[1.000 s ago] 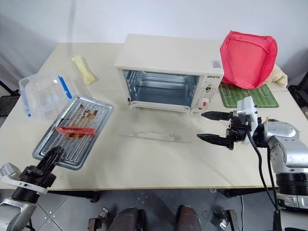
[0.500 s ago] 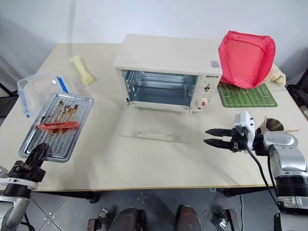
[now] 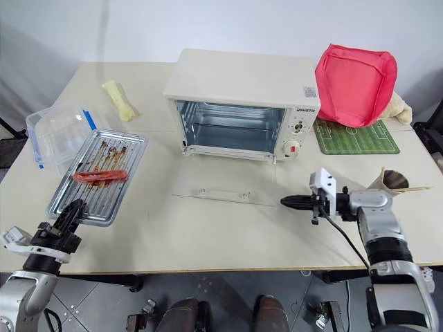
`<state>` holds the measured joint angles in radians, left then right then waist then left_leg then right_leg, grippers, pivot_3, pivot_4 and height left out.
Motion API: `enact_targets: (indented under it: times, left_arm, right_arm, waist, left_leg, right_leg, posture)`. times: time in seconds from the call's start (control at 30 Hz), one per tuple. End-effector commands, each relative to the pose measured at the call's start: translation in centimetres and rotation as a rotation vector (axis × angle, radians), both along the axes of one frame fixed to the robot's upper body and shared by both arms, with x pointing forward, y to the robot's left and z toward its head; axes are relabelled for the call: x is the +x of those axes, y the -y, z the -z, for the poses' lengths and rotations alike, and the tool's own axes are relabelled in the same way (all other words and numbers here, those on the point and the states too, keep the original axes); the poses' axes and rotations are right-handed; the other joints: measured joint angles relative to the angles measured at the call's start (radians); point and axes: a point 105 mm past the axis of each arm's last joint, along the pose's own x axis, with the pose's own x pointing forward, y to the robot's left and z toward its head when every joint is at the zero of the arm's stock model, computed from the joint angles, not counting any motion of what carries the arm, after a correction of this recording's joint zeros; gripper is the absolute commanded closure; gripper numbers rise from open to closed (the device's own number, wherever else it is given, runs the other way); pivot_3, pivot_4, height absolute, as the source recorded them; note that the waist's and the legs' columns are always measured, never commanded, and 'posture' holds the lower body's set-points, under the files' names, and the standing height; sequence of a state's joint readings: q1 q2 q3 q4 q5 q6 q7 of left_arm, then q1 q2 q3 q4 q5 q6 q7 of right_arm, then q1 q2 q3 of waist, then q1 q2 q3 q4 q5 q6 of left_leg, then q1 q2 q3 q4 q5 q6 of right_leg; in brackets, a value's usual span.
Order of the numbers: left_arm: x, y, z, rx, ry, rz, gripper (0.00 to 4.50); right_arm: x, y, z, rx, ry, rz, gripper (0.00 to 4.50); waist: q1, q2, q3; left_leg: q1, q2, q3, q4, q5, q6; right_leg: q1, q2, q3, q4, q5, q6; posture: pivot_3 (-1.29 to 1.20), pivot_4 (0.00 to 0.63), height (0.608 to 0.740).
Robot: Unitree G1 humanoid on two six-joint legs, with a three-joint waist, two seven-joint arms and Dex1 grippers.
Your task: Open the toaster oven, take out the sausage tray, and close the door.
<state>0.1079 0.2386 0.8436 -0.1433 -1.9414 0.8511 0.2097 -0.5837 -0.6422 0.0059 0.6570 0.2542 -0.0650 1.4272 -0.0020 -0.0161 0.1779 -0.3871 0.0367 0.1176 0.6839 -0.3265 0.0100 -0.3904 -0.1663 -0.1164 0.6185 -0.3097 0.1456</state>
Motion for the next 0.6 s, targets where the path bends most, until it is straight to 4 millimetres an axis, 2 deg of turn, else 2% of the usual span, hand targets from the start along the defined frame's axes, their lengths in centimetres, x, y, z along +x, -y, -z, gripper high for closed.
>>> enact_targets:
  times: [0.03,0.17,0.23,0.43,0.6]
  left_arm:
    - [-0.1,-0.1,-0.9,-0.005,0.042,0.007,4.5]
    - [-0.2,-0.1,-0.4,0.003,0.019,0.028,4.5]
    - [-0.3,-0.1,-0.4,0.004,0.019,0.03,4.5]
    - [-0.4,0.0,-0.2,0.006,0.013,0.046,4.5]
    - [-0.3,0.6,-0.1,0.004,0.009,0.071,4.5]
  right_arm:
    - [0.3,-1.7,-0.9,0.043,0.032,-0.059,4.47]
    - [0.5,-3.4,-2.3,0.093,0.071,-0.108,4.47]
    - [0.6,-3.8,-3.7,0.131,0.106,-0.12,4.47]
    - [0.7,-4.1,-7.5,0.204,0.175,-0.152,4.47]
    - [1.5,-4.6,-10.2,0.276,0.232,-0.14,4.47]
  waist:
    - [-0.001,0.0,0.0]
    - [-0.002,0.0,0.0]
    - [-0.002,0.0,0.0]
    - [-0.002,0.0,0.0]
    - [-0.002,0.0,0.0]
  left_leg:
    - [0.0,0.0,0.0,0.0,0.0,0.0]
    - [0.0,0.0,0.0,0.0,0.0,0.0]
    - [0.0,0.0,0.0,0.0,0.0,0.0]
    - [0.0,0.001,0.0,0.0,0.0,0.0]
    - [0.0,0.001,0.0,0.0,0.0,0.0]
  right_leg:
    - [0.0,0.0,0.0,0.0,0.0,0.0]
    - [0.0,0.0,0.0,0.0,0.0,0.0]
    - [0.0,0.0,0.0,0.0,0.0,0.0]
    - [-0.001,0.0,0.0,0.001,0.0,0.0]
    - [-0.001,0.0,0.001,0.001,0.0,0.0]
  posture:
    - [0.0,0.15,0.74]
    - [0.0,0.15,0.74]
    - [0.0,0.15,0.74]
    - [0.0,0.15,0.74]
    - [0.0,0.15,0.74]
